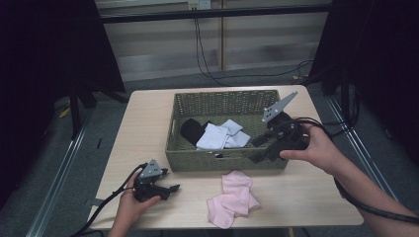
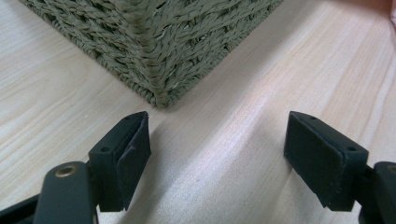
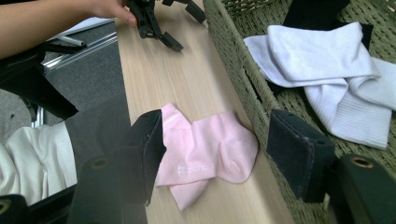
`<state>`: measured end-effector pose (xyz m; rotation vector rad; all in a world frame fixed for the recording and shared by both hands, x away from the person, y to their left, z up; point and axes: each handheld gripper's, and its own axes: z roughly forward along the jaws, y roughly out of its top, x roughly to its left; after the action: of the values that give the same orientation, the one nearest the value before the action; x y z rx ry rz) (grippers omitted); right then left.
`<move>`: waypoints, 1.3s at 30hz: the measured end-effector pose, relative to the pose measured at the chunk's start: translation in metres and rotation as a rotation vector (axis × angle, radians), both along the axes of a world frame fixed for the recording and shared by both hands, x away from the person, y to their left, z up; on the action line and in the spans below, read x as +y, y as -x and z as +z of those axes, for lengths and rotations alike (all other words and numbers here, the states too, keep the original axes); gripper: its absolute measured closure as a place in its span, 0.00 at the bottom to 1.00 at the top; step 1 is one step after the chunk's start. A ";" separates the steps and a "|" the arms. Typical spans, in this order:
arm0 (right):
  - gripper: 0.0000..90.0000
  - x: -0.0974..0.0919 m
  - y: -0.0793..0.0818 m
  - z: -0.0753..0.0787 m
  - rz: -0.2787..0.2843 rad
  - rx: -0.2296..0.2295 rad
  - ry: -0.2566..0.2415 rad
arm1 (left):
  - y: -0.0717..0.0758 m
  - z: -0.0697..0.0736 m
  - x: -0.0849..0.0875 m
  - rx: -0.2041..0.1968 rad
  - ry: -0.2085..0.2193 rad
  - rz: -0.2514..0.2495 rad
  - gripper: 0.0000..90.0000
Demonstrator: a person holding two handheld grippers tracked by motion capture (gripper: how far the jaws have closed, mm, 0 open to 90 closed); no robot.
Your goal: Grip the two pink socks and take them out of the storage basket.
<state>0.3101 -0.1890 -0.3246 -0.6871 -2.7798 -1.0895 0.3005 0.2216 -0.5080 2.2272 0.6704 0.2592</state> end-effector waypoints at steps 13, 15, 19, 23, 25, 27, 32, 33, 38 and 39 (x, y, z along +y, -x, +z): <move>0.36 -0.011 0.005 -0.020 -0.010 0.005 0.003 | 0.000 0.000 0.000 0.000 0.000 0.000 0.25; 0.36 -0.012 0.006 -0.023 -0.009 0.013 0.007 | 0.000 0.000 0.000 0.000 0.000 0.000 0.25; 0.36 -0.013 0.007 -0.031 -0.008 0.003 0.017 | 0.000 0.000 0.000 0.000 0.001 0.000 0.25; 0.35 -0.014 0.009 -0.037 -0.008 0.004 0.017 | 0.000 0.000 0.000 0.000 0.001 0.000 0.25; 0.35 -0.014 0.011 -0.040 -0.010 0.000 0.021 | 0.000 0.000 0.000 -0.001 0.000 0.001 0.25; 0.35 -0.014 0.012 -0.045 -0.009 -0.011 0.027 | 0.000 0.000 0.000 0.000 0.001 0.000 0.25; 0.34 -0.015 0.015 -0.055 -0.017 -0.010 0.027 | 0.000 0.000 0.000 -0.001 0.000 0.001 0.25; 0.34 -0.015 0.016 -0.057 -0.019 -0.006 0.023 | 0.000 0.000 0.000 -0.001 0.000 0.001 0.25; 0.33 -0.014 0.018 -0.068 -0.023 -0.004 0.022 | 0.000 0.000 0.000 -0.001 0.000 0.001 0.25; 0.33 -0.014 0.018 -0.068 -0.023 -0.004 0.022 | 0.000 0.000 0.000 -0.001 0.000 0.001 0.25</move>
<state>0.2920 -0.2029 -0.3928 -0.7226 -2.7978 -1.0667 0.3004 0.2215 -0.5080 2.2264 0.6713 0.2603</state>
